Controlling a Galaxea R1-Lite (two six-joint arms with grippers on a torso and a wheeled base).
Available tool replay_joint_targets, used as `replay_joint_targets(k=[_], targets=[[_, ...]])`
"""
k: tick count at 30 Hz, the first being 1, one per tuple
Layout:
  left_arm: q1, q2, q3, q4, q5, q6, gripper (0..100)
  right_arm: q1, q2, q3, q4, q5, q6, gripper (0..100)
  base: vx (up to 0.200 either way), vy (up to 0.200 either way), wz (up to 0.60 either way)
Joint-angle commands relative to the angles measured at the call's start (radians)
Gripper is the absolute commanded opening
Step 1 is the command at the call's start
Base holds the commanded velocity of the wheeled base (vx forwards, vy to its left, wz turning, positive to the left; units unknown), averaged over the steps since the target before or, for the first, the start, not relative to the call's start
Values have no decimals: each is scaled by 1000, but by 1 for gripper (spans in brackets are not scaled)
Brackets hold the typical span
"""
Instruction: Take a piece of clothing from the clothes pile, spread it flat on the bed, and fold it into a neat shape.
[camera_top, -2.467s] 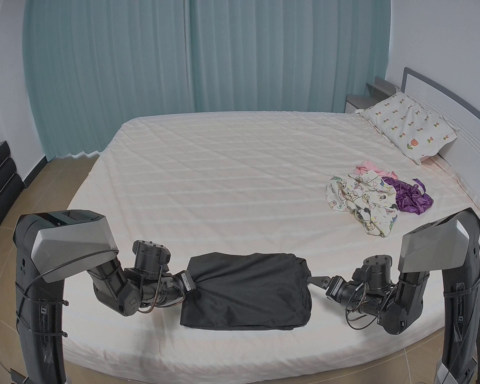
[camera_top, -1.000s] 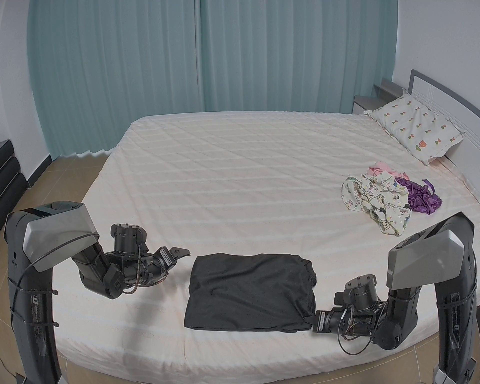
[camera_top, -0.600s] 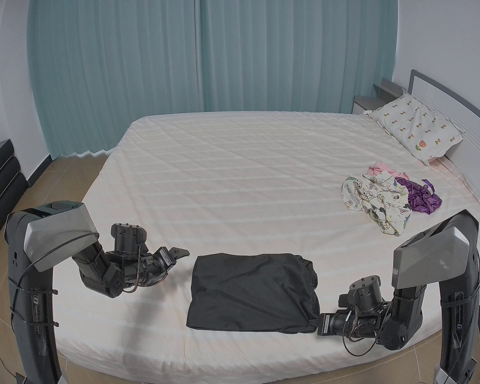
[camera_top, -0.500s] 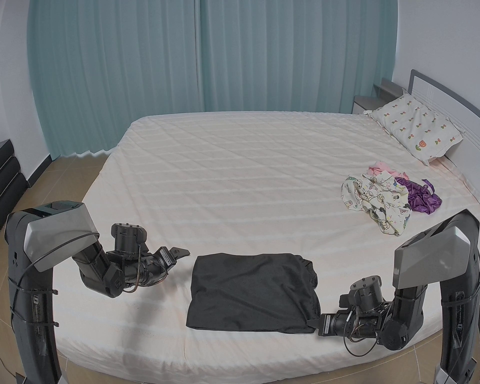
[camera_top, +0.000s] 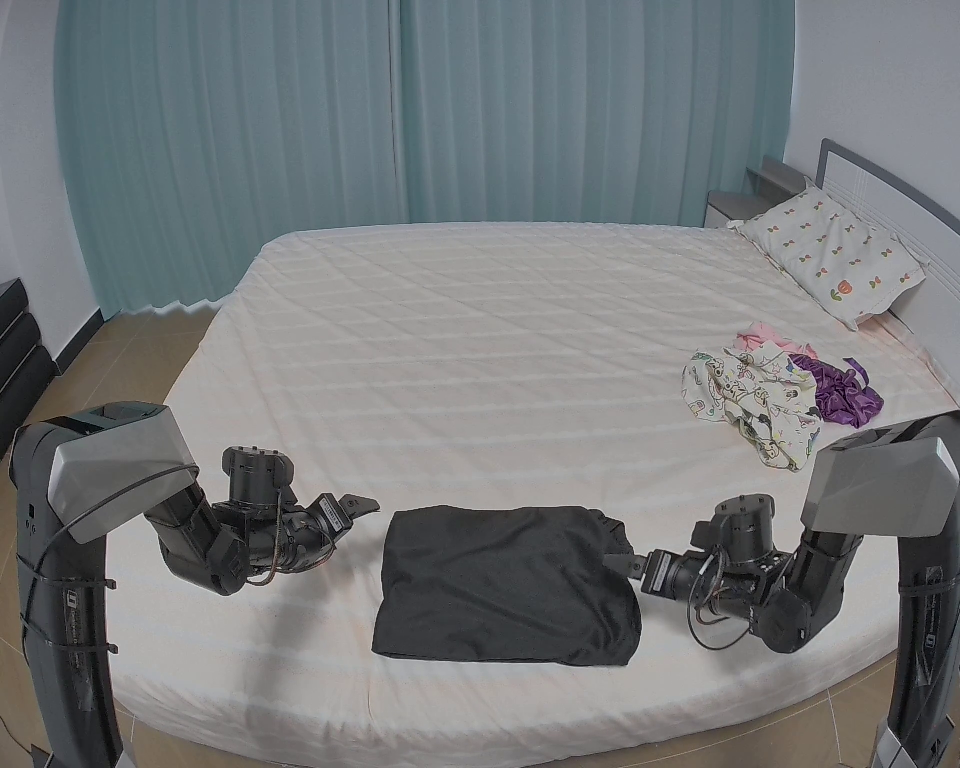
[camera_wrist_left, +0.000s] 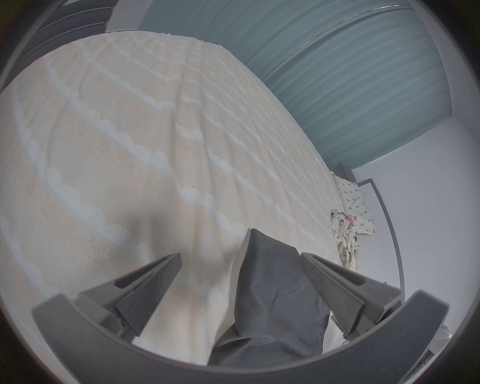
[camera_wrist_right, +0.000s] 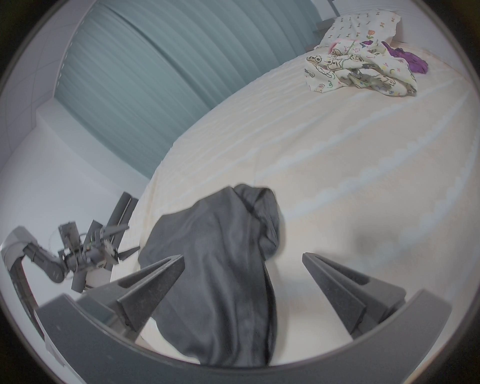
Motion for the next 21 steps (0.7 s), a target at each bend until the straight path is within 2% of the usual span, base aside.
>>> replay_joint_targets(k=[1,4,8,13,17,18,21], targets=[[-1,2,0,-1,0,0,100,-26,94,-292,172,-52,61,100,0,0,0],[0,2,2,-1,0,0,100,-26,123,-430,280,-85,70,100,0,0,0],[-1,2,2,-1,0,0,100,-17,156,-537,361,-98,87,100,0,0,0],[-1,2,0,-1,0,0,100,-14,210,-620,404,-98,88,100,0,0,0],[-1,2,0,-3,0,0,100,-12,209,-618,405,-98,87,100,0,0,0],[-1,2,0,-3,2,0,100,-10,204,-605,402,-93,76,0,0,0,0],[0,4,2,-3,0,0,100,-9,204,-603,402,-93,71,0,0,0,0]])
